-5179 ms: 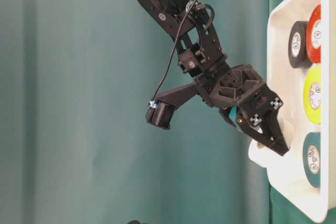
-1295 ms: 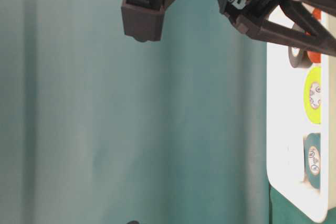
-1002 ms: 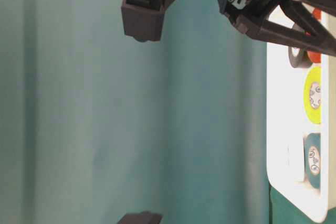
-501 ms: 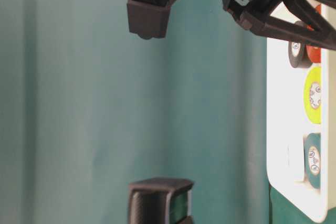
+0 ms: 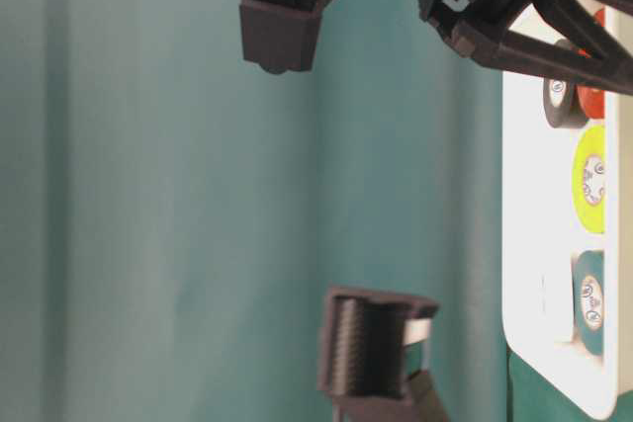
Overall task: Put the tape alternately from left to right into the white case.
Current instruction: 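Lower the left gripper into the blue tape roll's hole and grasp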
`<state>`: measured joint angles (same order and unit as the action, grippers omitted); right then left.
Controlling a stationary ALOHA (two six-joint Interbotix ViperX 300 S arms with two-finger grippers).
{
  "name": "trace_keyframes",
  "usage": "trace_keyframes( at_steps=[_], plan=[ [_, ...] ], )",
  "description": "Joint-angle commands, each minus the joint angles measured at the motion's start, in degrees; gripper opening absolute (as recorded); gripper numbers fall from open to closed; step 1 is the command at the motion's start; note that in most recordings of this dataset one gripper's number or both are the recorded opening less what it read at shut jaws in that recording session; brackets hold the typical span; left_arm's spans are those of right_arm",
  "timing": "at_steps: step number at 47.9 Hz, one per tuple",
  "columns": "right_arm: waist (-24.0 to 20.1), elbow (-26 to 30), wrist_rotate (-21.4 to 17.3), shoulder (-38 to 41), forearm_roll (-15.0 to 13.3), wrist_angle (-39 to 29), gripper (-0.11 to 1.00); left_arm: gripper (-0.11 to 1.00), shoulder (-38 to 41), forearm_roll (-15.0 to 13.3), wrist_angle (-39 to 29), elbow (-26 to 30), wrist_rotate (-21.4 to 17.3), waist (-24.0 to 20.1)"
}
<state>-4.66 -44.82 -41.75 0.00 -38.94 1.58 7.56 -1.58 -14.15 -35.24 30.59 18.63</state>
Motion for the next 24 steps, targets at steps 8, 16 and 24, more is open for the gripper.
trace_keyframes(
  at_steps=[8, 16, 24],
  plan=[
    [-0.18, 0.35, 0.00, -1.49, -0.09, 0.18, 0.81, 0.85, 1.76, 0.00, -3.25, 2.55, -0.09, 0.26],
    [-0.18, 0.35, 0.00, -1.49, -0.09, 0.35, 0.81, 0.84, 2.20, 0.09, -3.78, 2.46, -0.18, 0.00],
    [-0.18, 0.44, 0.00, -1.49, -0.18, 0.35, 0.81, 0.78, 2.11, 0.18, -3.78, 2.64, -0.44, -0.09]
  ],
)
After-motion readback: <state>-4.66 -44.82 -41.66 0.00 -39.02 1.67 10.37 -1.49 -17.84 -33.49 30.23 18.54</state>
